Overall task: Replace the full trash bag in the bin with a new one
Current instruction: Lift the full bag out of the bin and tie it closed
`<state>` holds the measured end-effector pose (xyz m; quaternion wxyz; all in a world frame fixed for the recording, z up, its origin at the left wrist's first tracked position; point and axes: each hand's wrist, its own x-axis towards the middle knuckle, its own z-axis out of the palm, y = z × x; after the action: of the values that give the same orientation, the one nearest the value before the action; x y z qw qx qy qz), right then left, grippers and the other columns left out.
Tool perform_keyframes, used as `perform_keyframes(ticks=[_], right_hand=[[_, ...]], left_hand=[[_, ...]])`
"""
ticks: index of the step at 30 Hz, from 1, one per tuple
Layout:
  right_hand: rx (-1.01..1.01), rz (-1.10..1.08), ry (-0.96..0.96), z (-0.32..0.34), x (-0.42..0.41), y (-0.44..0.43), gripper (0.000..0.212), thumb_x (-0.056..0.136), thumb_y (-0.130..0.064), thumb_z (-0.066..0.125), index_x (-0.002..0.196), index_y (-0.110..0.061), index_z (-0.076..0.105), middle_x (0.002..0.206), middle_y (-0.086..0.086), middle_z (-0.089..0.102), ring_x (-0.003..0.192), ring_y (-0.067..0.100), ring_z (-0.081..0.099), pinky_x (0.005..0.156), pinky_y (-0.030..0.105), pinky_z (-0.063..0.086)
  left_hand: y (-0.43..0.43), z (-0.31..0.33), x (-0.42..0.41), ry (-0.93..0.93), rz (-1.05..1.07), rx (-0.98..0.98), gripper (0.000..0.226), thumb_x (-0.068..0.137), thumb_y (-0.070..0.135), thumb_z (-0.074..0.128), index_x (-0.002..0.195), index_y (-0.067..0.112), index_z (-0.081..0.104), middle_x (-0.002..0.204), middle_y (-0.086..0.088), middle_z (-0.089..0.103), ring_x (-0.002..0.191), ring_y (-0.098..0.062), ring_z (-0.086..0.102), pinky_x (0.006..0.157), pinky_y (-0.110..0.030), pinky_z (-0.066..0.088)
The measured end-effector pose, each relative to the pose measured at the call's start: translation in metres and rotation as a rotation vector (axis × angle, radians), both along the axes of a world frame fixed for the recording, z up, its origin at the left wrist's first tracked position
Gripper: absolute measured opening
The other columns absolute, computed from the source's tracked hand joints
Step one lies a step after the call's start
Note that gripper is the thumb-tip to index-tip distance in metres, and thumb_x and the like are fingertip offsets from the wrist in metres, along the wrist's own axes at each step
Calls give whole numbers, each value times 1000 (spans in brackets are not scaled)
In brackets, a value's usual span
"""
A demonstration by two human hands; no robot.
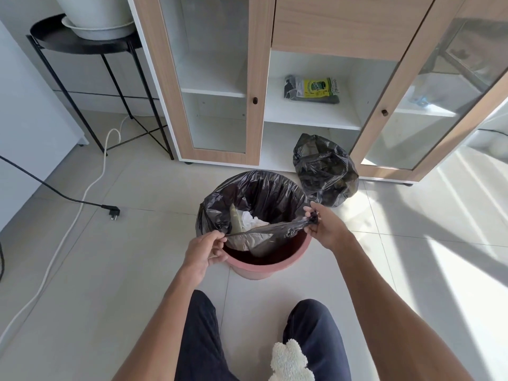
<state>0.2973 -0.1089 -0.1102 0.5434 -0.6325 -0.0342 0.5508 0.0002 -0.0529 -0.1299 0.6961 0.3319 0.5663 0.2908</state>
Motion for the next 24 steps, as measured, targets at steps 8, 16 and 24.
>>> perform_keyframes(ticks=[8, 16, 24], right_hand=[[-84, -106, -47, -3, 47, 19, 14, 90, -14, 57, 79, -14, 49, 61, 1, 53, 42, 10, 51, 43, 21, 45], [-68, -67, 68, -15, 60, 58, 14, 98, -13, 55, 84, -15, 54, 52, -6, 47, 38, 2, 44, 45, 18, 43], [-32, -114, 34, -7, 70, 100, 15, 98, -14, 58, 84, -15, 60, 44, -8, 47, 42, 4, 44, 49, 18, 47]], left_hand=[[28, -2, -8, 284, 74, 59, 34, 86, 29, 67, 60, 10, 55, 57, -4, 52, 49, -21, 52, 54, -32, 58], [89, -22, 3, 646, -136, -40, 66, 98, 60, 32, 115, 3, 60, 115, -14, 61, 108, -32, 60, 89, -40, 51], [137, -37, 13, 323, 101, -216, 70, 70, 61, 71, 117, 9, 64, 114, -8, 68, 99, -28, 65, 93, -41, 53]])
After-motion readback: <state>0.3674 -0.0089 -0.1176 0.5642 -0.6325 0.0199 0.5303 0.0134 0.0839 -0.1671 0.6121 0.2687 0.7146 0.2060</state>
